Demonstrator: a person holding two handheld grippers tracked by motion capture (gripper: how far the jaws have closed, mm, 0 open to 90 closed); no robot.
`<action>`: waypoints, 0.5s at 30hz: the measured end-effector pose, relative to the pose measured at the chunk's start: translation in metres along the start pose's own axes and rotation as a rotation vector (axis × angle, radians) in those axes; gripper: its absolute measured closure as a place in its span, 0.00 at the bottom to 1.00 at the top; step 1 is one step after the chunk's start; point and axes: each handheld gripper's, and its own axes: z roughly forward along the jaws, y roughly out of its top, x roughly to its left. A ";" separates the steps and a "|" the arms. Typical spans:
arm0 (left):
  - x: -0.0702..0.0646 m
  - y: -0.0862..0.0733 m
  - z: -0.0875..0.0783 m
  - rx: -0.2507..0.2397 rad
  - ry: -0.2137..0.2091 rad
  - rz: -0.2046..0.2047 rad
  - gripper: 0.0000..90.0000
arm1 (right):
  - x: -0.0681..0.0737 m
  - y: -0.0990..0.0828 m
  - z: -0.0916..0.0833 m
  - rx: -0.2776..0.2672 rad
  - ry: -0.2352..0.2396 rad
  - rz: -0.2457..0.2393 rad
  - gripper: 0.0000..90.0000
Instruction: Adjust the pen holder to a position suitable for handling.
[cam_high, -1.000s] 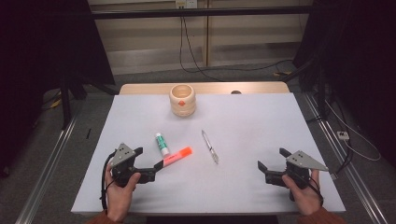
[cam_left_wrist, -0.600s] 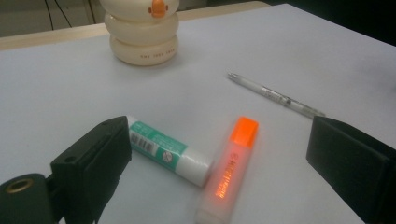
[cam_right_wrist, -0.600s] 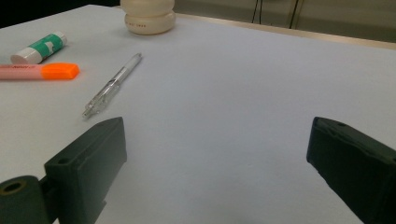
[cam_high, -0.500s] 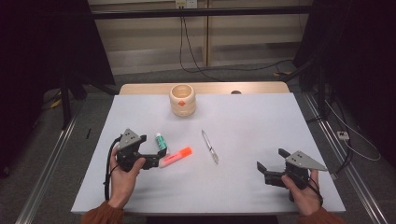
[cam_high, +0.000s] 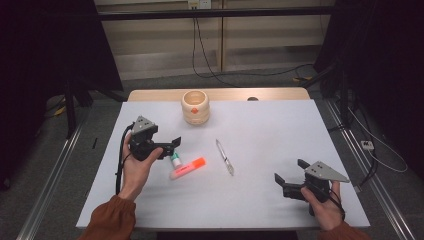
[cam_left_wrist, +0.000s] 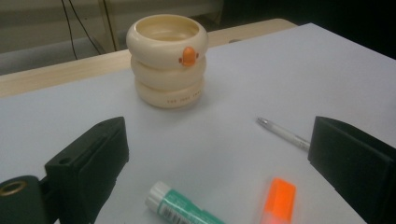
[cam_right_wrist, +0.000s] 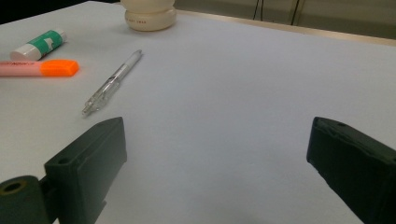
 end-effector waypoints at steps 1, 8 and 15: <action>0.001 0.003 0.002 -0.004 0.005 -0.003 0.06 | 0.000 0.000 0.000 0.001 0.000 0.001 0.05; 0.008 0.023 0.023 0.006 0.019 -0.002 0.04 | 0.000 0.000 0.000 0.004 0.003 0.000 0.05; 0.012 0.042 0.043 0.003 0.015 0.026 0.05 | -0.001 0.000 0.001 0.005 0.011 -0.003 0.05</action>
